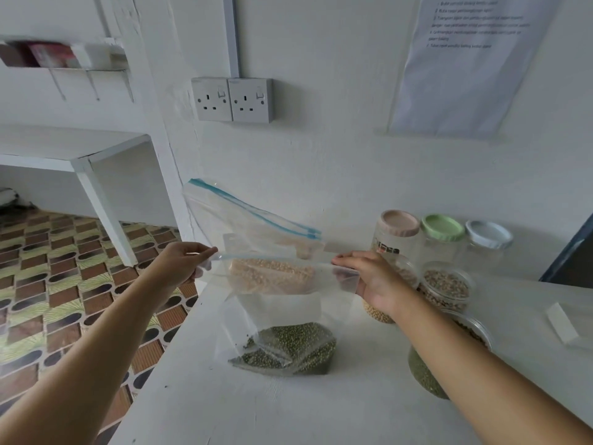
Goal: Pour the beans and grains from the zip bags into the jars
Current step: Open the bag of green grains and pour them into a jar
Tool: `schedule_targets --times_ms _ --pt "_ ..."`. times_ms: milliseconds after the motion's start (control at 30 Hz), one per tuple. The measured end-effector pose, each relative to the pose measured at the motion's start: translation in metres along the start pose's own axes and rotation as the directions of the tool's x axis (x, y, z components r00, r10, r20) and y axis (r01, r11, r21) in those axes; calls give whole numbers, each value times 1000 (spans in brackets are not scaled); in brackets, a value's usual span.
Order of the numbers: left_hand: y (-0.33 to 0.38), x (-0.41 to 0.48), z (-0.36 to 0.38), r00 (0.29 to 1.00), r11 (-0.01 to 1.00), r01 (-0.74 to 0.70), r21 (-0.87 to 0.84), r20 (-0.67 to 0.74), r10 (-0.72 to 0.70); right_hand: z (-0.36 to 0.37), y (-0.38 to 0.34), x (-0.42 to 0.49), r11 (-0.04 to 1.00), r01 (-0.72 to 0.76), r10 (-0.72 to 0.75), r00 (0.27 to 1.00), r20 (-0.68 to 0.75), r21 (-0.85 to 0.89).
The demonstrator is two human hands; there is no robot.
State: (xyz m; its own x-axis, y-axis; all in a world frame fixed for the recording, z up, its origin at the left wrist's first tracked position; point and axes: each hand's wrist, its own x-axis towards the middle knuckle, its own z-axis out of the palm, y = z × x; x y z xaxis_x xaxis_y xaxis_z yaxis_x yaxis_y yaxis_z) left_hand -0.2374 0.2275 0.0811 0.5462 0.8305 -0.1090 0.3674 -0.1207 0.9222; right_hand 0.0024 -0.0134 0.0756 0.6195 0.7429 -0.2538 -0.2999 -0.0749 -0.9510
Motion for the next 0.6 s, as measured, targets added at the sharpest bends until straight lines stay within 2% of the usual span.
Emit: schedule_targets --times_ms 133,267,400,500,600 --pt "-4 14 1 1000 998 -2 55 26 1 6 7 0 999 -43 42 995 -87 -12" --pt "2 16 -8 988 987 -149 60 -25 151 7 9 2 996 -8 17 996 -90 92" --pt "1 6 -16 967 968 -246 -42 -76 242 14 8 -3 990 69 -57 994 -98 123" --pt "7 -10 -18 939 933 -341 -118 -76 334 17 9 -4 987 97 -73 980 -185 126" --pt "25 -26 -15 873 872 -487 -51 -37 486 17 9 -10 978 209 -190 928 -320 26"
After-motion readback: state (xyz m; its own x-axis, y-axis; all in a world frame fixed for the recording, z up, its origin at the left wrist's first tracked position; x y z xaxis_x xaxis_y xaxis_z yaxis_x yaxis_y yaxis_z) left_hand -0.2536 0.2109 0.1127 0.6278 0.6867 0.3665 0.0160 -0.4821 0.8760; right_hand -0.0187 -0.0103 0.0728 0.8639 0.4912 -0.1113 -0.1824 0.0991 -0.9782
